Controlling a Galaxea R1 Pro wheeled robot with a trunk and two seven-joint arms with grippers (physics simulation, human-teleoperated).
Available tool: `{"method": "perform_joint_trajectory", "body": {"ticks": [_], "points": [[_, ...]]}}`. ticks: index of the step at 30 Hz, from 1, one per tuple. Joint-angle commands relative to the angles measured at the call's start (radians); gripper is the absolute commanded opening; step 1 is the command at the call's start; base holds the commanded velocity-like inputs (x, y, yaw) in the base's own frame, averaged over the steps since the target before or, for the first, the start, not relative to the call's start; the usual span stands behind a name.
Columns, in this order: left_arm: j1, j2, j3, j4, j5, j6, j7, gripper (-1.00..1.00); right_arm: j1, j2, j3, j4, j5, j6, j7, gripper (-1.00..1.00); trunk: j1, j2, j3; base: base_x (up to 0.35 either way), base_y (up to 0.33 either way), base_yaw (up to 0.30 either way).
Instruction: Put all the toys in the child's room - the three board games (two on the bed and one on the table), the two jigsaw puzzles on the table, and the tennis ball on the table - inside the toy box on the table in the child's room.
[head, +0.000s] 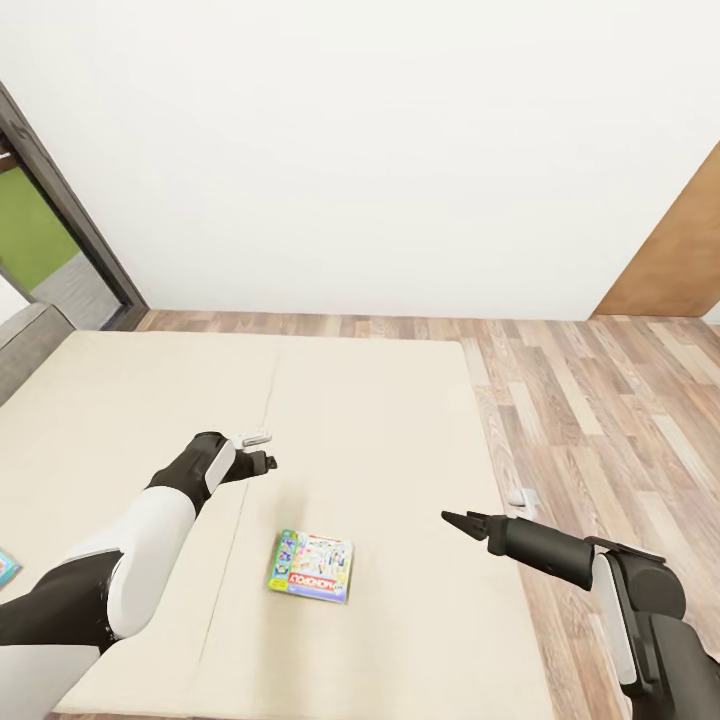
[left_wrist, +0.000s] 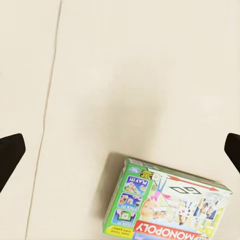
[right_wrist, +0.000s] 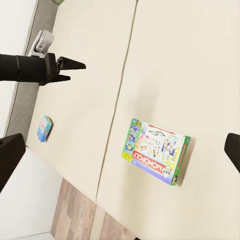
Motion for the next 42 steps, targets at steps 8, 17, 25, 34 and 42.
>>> {"method": "perform_joint_trajectory", "body": {"ticks": [8, 17, 25, 34, 42], "points": [[0.000, -0.001, 0.004, -0.002, 0.000, 0.005, 0.002, 1.00, -0.001, 0.001, -0.001, 0.000, -0.001, 0.008, 0.000, 1.00, 0.000, -0.001, -0.001, 0.006, 0.003, 0.000], [0.001, -0.001, 0.004, -0.002, 0.000, 0.005, 0.002, 1.00, -0.001, 0.001, -0.001, 0.000, -0.001, 0.008, 0.001, 1.00, 0.000, -0.001, -0.001, 0.001, 0.000, 0.000], [0.001, -0.001, 0.004, -0.002, 0.000, 0.005, 0.002, 1.00, -0.001, 0.001, -0.003, 0.000, -0.001, 0.008, -0.001, 1.00, 0.000, -0.001, -0.005, 0.000, 0.000, 0.019], [0.001, -0.001, 0.004, -0.002, 0.000, 0.005, 0.002, 1.00, -0.001, -0.004, -0.004, 0.000, -0.001, 0.009, -0.004, 1.00, 0.000, -0.001, -0.018, 0.000, 0.000, 0.034], [0.002, -0.001, 0.004, 0.001, 0.000, 0.004, 0.002, 1.00, -0.003, -0.011, -0.005, 0.000, -0.001, 0.016, -0.003, 1.00, 0.000, -0.001, -0.031, 0.000, 0.000, 0.006]]}}
